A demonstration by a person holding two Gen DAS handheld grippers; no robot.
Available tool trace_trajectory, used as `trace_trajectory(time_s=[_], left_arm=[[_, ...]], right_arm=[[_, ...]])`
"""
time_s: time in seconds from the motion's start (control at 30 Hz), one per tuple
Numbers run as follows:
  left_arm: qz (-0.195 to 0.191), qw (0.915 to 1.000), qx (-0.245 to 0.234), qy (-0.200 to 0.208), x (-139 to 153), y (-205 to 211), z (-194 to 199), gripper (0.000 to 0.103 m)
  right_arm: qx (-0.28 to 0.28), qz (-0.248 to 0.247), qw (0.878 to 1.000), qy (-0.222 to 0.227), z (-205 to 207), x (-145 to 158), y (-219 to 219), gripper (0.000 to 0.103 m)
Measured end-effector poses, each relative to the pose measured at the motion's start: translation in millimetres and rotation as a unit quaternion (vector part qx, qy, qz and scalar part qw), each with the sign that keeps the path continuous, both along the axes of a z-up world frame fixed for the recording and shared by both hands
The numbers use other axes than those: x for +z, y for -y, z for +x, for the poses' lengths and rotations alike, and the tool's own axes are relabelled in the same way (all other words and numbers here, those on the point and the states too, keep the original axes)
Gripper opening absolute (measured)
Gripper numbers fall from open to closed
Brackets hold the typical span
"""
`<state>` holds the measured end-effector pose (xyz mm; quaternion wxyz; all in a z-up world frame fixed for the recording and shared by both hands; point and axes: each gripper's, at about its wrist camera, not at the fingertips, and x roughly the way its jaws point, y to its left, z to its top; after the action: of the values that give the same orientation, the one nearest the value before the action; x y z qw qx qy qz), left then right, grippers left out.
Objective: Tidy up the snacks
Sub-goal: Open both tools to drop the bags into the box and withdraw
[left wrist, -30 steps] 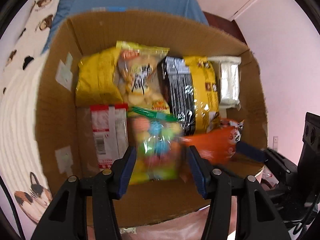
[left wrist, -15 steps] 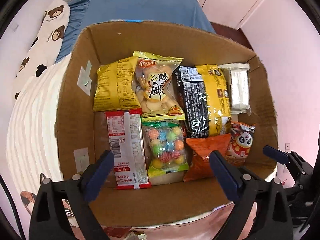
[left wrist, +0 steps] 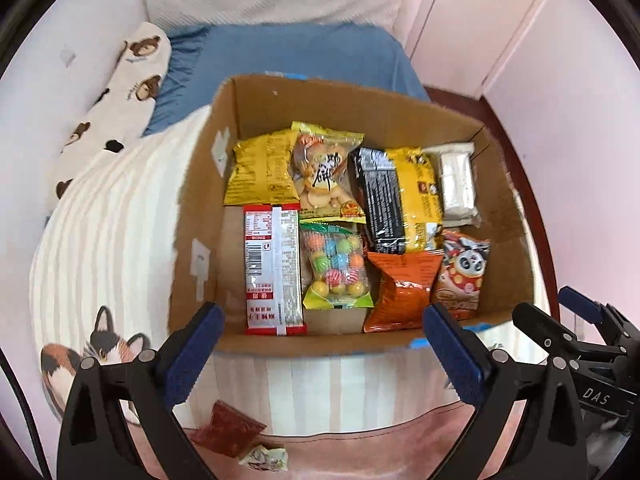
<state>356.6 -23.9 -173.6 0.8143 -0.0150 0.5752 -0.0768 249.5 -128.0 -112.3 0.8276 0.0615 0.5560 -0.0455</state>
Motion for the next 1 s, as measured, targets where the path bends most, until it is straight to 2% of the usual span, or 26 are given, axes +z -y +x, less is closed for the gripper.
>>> trace_trajectory(time_s=[0.2, 0.5, 0.73, 0.8, 0.9, 1.0], left_arm=[[0.026, 0.9977, 0.008, 0.062, 33.6, 0.2, -40.8, 0.102], [0.028, 0.9940, 0.013, 0.105, 62.3, -1.4, -84.0, 0.102], [0.024, 0.9899, 0.023, 0.138, 84.7, -4.8, -113.1, 0.102], [0.021, 0.9892, 0.028, 0.142, 88.4, -6.8, -118.1, 0.102], [0.006, 0.9903, 0.028, 0.136, 86.8, -9.0, -120.1, 0.102], [-0.024, 0.9925, 0.030, 0.116, 76.5, -14.6, -121.4, 0.102]], right_arm=[[0.007, -0.010, 0.999, 0.037, -32.8, 27.3, -7.9, 0.102], [0.004, -0.015, 0.994, 0.105, -85.1, 76.6, -16.8, 0.102], [0.002, -0.023, 0.990, 0.137, -111.7, 98.3, -21.7, 0.102], [0.002, -0.020, 0.989, 0.144, -118.1, 101.4, -21.6, 0.102], [0.008, 0.011, 0.988, 0.151, -126.6, 102.5, -17.6, 0.102], [-0.006, 0.026, 0.992, 0.126, -130.6, 87.1, -3.4, 0.102]])
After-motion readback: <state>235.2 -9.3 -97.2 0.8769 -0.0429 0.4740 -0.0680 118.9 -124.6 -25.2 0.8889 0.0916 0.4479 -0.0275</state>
